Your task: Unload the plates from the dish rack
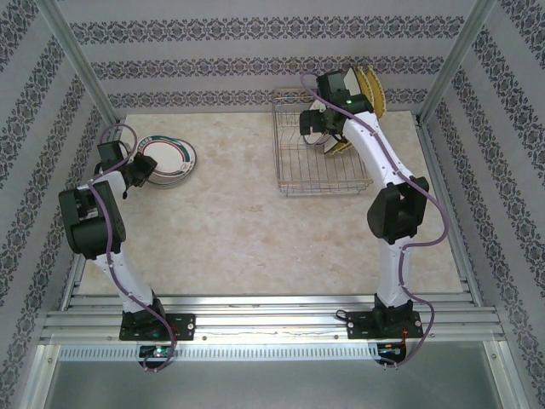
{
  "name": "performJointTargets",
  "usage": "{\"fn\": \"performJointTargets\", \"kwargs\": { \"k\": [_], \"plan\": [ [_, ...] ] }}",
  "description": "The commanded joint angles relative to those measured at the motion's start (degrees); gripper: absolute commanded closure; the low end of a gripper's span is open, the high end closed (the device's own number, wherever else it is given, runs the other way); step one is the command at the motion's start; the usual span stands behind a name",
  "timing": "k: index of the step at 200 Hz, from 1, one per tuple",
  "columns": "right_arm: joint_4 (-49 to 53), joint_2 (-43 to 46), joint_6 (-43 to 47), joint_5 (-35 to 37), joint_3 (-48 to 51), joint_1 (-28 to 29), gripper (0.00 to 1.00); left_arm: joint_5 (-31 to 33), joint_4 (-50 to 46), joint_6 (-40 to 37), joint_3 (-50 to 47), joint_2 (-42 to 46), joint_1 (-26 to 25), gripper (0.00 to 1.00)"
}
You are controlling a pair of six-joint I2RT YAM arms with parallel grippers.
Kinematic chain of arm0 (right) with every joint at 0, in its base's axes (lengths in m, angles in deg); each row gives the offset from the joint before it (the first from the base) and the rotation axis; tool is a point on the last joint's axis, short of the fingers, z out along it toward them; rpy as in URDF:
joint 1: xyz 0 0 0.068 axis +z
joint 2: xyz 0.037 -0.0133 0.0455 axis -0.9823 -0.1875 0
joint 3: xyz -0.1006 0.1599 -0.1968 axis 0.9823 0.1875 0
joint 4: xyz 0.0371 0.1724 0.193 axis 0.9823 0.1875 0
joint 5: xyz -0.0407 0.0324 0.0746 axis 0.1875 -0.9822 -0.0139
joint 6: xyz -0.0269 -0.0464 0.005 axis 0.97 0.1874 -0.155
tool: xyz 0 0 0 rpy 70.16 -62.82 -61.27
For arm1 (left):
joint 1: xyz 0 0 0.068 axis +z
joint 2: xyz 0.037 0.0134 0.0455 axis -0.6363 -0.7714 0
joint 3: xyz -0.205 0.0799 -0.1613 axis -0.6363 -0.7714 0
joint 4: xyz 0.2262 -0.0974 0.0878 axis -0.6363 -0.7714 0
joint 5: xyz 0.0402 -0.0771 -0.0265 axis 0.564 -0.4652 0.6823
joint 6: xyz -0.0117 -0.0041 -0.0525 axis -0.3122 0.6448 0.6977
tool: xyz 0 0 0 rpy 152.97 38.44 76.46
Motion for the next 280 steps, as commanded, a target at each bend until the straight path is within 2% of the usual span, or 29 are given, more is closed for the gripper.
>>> {"fn": "performJointTargets", "kwargs": {
  "k": [1,37,93,138,153,259,280],
  "plan": [
    [1.06,-1.13,0.44,-0.64,-1.73,-0.44,0.02,-0.64,-0.39,-1.69,0.89,-1.06,0.08,0.80],
    [0.94,-1.22,0.41,-0.80,-1.60,-0.46,0.02,1.53,-5.72,-6.00,1.60,0.01,-0.05,0.71],
    [0.81,-2.04,0.53,-1.24,-2.43,-0.60,0.02,11.01,-19.19,-15.94,7.26,0.63,-3.31,0.57],
    [0.88,-2.36,0.79,-1.84,-3.12,-0.80,0.02,16.93,-25.97,-20.68,10.75,-0.66,-5.55,0.49],
    [0.98,-2.53,0.92,-1.97,-3.52,-0.91,0.02,17.62,-26.94,-21.89,11.03,-1.18,-5.92,0.42],
    [1.99,-6.04,1.57,-2.22,-8.61,-2.11,0.02,21.21,-30.10,-24.45,11.36,-2.04,-6.29,0.39],
    [1.79,-9.55,1.58,-0.30,-12.27,-2.23,0.02,23.63,-32.68,-25.94,12.50,-0.18,-7.12,0.31]
  ]
}}
